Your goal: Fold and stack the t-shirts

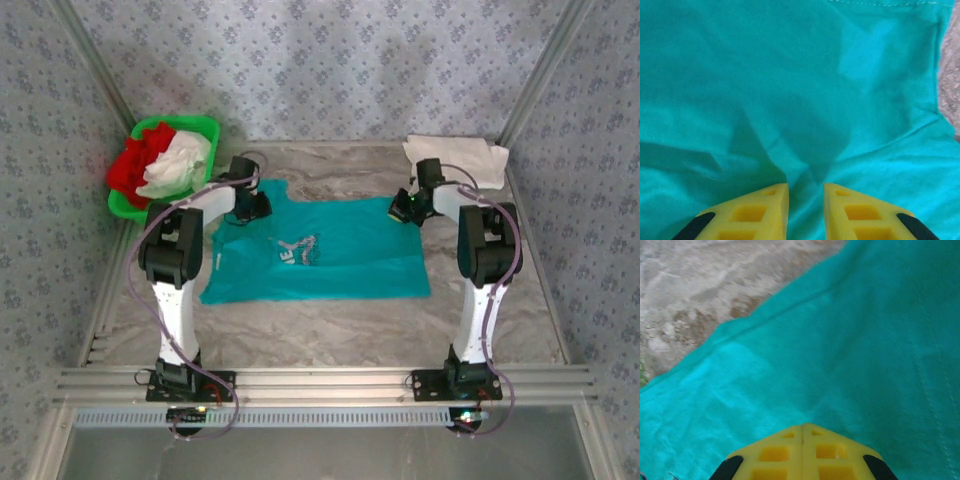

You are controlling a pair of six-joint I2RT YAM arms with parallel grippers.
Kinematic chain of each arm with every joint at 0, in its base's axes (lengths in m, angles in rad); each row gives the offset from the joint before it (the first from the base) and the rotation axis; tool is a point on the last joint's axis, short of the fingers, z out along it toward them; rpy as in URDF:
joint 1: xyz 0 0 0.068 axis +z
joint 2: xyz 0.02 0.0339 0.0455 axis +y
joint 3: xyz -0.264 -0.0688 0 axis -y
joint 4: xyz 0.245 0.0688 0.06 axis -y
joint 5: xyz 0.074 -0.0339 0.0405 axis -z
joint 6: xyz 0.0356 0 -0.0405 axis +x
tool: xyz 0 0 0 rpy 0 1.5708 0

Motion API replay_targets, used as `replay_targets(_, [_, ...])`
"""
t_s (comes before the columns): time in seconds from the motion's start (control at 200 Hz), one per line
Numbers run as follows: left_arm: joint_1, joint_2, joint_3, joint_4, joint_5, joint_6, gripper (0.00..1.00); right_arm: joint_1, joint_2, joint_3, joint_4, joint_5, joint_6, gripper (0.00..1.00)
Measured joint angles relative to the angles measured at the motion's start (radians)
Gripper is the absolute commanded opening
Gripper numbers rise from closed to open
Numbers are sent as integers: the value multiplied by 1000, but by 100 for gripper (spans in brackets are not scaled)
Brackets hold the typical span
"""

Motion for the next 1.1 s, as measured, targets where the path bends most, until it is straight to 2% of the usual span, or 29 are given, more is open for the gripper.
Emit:
replay_targets(0.25, [-17, -62, -135, 97, 11, -52, 22, -43, -54, -137, 113, -44, 80, 0])
replay_targets(0.46, [-119, -156, -286, 166, 18, -139, 20, -127, -176, -296, 127, -22, 119, 0])
replay_targets(0.63, [-162, -204, -328, 135, 18, -166, 29, -175, -211, -321, 120, 5, 118, 0])
replay_targets(0.725, [-147, -204, -269, 46, -1, -127, 42, -171, -211, -321, 120, 5, 114, 0])
replay_targets(0.864, [-84, -203, -59, -69, -38, -41, 50, -155, -208, -295, 116, 1, 98, 0])
replay_targets(0.969, [-9, -188, 119, -102, -43, 6, 54, -141, -208, -267, 115, -3, 88, 0])
replay_targets(1.104, [55, -105, 267, -136, -42, 59, 57, -127, -216, -246, 108, -7, 84, 4])
